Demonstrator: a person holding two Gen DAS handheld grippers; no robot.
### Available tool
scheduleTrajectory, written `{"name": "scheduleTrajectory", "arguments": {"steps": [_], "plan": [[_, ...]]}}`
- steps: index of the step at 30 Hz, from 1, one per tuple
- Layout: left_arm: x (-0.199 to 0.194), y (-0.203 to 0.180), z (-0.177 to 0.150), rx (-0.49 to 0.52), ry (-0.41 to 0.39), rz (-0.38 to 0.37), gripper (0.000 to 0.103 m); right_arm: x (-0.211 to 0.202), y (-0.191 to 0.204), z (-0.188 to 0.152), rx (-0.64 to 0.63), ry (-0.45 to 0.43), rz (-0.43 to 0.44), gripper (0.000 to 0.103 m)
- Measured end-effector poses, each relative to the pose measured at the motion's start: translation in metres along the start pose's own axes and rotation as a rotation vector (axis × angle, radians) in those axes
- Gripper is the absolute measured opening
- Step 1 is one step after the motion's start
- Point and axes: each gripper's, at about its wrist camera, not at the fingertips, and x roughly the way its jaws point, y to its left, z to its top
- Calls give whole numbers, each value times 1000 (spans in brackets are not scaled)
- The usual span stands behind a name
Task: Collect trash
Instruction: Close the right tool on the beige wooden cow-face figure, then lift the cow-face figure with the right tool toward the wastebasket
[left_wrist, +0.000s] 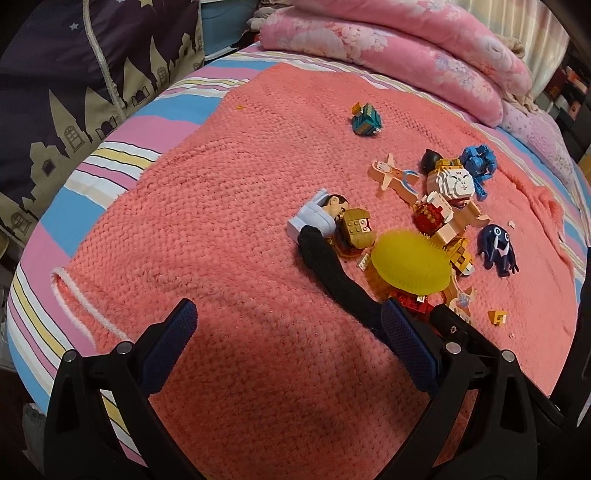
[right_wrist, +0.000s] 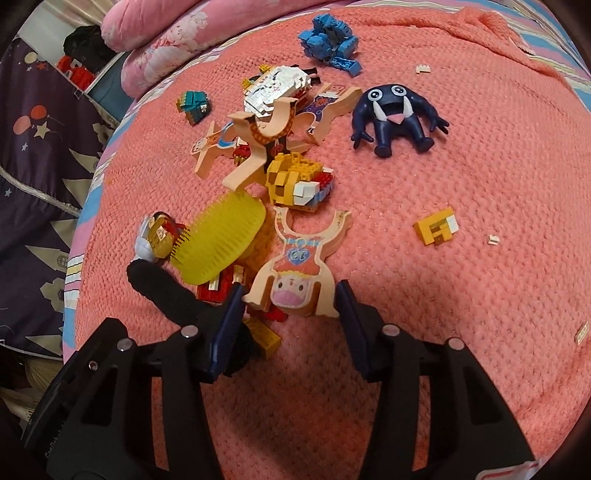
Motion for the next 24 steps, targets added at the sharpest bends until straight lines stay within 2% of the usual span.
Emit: {"name": "scheduleTrajectory", "arguments": {"steps": [14,24], "plan": [[-5,-18,-15,-16,39,-74,97,-24,-21,-6,25,-19,-38,48],[-22,-38,-22,40,42,-105,97,-49,-42,-15,81,-50,-54,48]]}}
